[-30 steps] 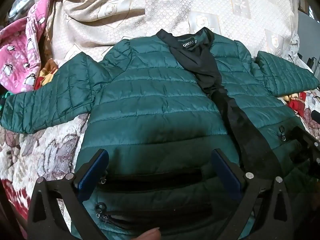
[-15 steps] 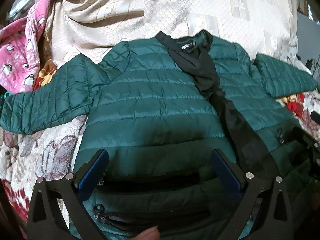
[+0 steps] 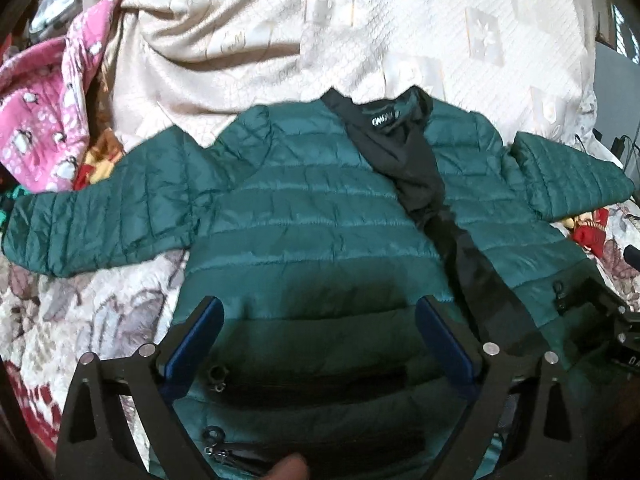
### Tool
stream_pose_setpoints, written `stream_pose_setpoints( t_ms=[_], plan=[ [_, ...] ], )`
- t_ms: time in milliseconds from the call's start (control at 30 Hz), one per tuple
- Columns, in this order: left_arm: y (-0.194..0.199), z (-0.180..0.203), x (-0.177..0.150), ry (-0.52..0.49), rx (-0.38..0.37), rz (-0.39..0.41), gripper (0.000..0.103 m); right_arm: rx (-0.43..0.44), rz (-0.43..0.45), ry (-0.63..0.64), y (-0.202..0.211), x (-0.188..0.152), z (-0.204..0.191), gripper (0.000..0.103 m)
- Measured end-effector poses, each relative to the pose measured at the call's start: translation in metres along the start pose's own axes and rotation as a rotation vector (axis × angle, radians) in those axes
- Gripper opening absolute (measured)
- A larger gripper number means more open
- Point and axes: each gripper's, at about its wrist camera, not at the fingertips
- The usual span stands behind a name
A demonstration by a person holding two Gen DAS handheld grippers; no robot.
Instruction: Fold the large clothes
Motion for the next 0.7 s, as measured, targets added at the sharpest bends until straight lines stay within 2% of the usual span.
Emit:
stream_pose_setpoints(
  t_ms=[167, 567, 700],
  plan=[
    [-0.004, -0.001, -0.006, 0.012, -0.020, -0.020, 0.036, -0.011, -0.030, -0.043, -0.005, 0.001, 0.010, 0.103],
    [-0.003, 0.002, -0.007, 0.022, -0.035, -0.005, 0.036, -0.003, -0.075, -0.079, -0.011, 0.000, 0.016, 0.103],
    [-0.009, -0.002, -0.009, 0.057, -0.072, -0.050, 0.036, 0.010, -0.057, -0.099, -0.009, 0.001, 0.018, 0.103]
  ],
)
Point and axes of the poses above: each gripper's, at about its wrist camera, not at the fingertips, and y roughly against the way its jaws point, z to its right, x to its top, and after that the axes turned 12 degrees about -y, right-handed
